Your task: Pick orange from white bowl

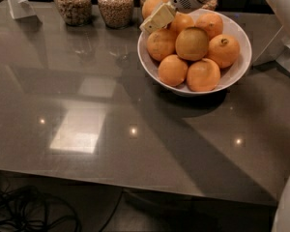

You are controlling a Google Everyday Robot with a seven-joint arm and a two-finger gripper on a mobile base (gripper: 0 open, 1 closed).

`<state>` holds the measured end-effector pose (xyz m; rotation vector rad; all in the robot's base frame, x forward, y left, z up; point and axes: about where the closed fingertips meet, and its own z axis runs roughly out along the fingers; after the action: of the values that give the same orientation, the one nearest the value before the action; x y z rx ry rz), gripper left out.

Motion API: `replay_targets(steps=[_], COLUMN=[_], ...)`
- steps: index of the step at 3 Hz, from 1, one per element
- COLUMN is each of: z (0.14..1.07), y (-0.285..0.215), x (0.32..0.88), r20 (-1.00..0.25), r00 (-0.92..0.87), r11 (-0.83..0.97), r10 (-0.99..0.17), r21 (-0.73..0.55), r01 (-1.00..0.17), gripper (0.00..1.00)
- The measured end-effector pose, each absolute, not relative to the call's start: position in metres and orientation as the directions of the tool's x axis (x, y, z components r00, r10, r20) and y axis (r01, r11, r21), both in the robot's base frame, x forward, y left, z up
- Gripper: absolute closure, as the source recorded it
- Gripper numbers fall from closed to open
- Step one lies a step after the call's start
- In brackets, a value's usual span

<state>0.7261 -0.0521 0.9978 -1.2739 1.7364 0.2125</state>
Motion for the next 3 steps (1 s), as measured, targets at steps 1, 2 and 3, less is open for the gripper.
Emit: replay_targets(steps=[1,2,3], z=[0.9904,0.9901,0.9874], y=[-0.0509,-0.0510,-0.0559], x=[0.7299,0.7300,0.7307], r20=[-0.752,-0.752,-0.755], r00=[-0.032,-0.033,-0.034], r11=[0.443,0.443,0.452], r10=[-0.658,-0.658,-0.654], r21=[-0.352,-0.352,-0.355], r01=[-0.825,-0.825,-0.818], gripper=[0.37,0.60,0.83])
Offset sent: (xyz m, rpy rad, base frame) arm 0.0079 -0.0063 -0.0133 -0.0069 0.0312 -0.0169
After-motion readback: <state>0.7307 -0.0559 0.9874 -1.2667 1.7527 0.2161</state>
